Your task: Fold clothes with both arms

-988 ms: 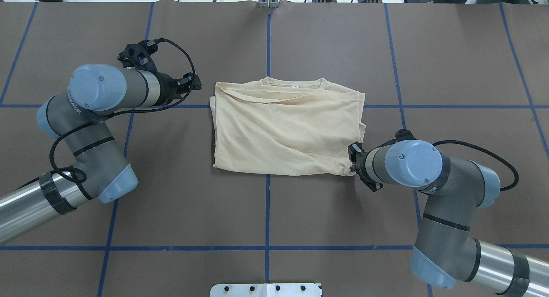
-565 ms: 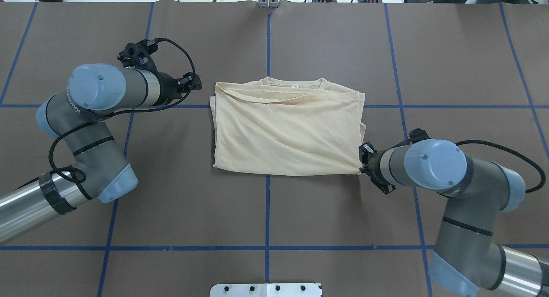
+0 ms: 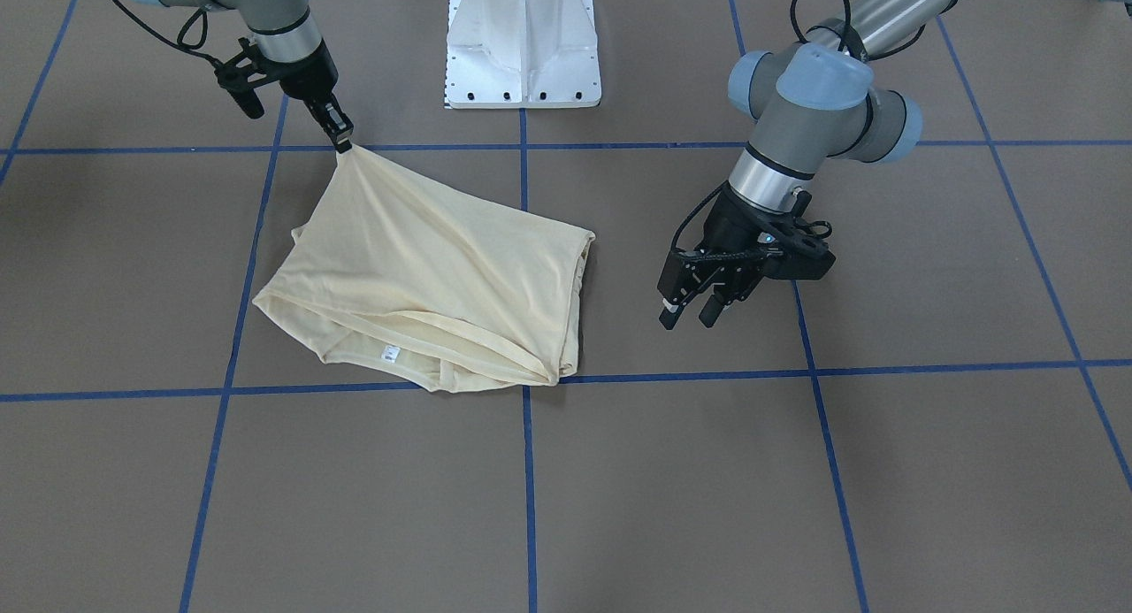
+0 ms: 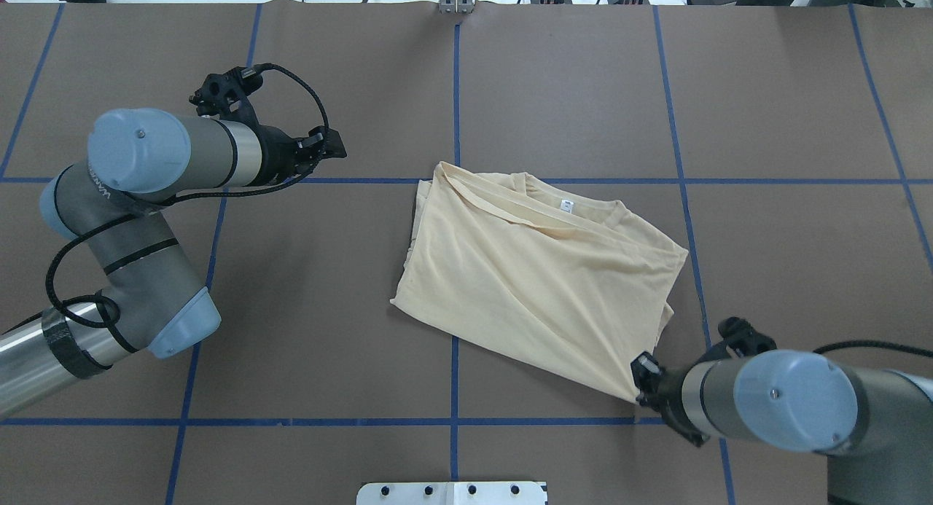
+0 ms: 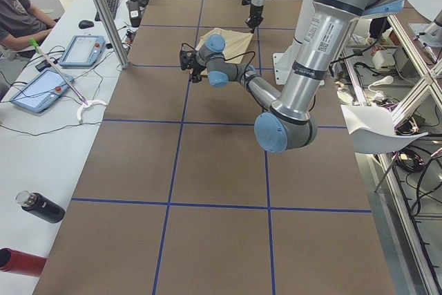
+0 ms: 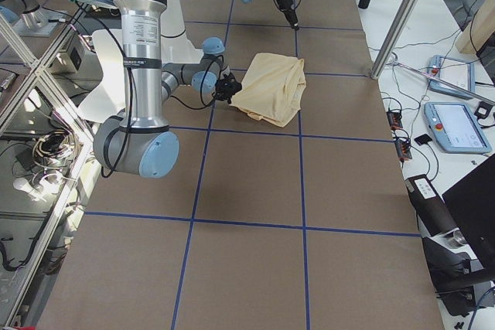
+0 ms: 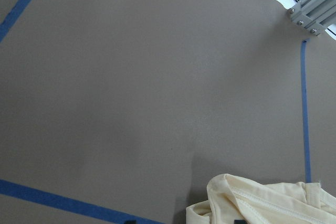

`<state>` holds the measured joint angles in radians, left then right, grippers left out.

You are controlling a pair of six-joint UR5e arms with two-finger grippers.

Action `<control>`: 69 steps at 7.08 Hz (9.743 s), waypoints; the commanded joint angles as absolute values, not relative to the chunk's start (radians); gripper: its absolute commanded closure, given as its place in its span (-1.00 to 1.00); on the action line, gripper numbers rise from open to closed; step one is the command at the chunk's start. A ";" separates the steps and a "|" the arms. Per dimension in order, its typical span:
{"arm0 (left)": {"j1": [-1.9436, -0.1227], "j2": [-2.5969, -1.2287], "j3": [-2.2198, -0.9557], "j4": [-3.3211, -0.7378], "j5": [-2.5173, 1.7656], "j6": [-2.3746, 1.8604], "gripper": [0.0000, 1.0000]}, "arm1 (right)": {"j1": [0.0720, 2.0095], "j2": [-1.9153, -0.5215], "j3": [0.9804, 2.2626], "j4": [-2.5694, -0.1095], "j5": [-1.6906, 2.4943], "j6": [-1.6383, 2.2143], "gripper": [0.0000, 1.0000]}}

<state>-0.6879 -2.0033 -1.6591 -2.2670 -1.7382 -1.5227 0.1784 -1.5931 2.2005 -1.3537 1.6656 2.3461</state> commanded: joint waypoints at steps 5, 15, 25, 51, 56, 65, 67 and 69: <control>-0.511 -1.968 -1.824 -2.180 -1.773 -1.669 -0.45 | -0.080 -1.606 2.382 -1.626 1.588 2.546 -1.00; -0.241 -2.057 -1.738 -2.088 -1.555 -1.691 -0.19 | 0.647 -1.304 2.103 -1.626 2.009 2.005 -1.00; -0.532 -2.133 -1.529 -2.209 -1.557 -1.439 1.00 | 0.672 -1.302 2.111 -1.628 2.020 2.005 -1.00; -0.709 -2.120 -1.525 -2.306 -1.744 -1.319 -0.43 | 0.209 -1.137 1.930 -1.618 1.603 2.436 1.00; -0.709 -2.120 -1.526 -2.307 -1.744 -1.322 -0.43 | 0.202 -1.178 1.971 -1.628 1.608 2.434 1.00; -0.707 -2.120 -1.525 -2.306 -1.744 -1.322 -0.43 | 0.164 -1.181 1.944 -1.628 1.586 2.436 -0.41; -0.707 -2.120 -1.525 -2.307 -1.744 -1.322 -0.43 | 0.164 -1.178 1.933 -1.626 1.582 2.434 -0.32; -0.709 -2.120 -1.526 -2.307 -1.744 -1.322 -0.43 | 0.184 -1.170 1.934 -1.625 1.585 2.436 0.99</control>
<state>-0.7073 -2.1200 -1.5257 -2.3065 -1.7441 -1.3223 0.1730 -1.1744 1.9344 -1.6259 1.5831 2.4354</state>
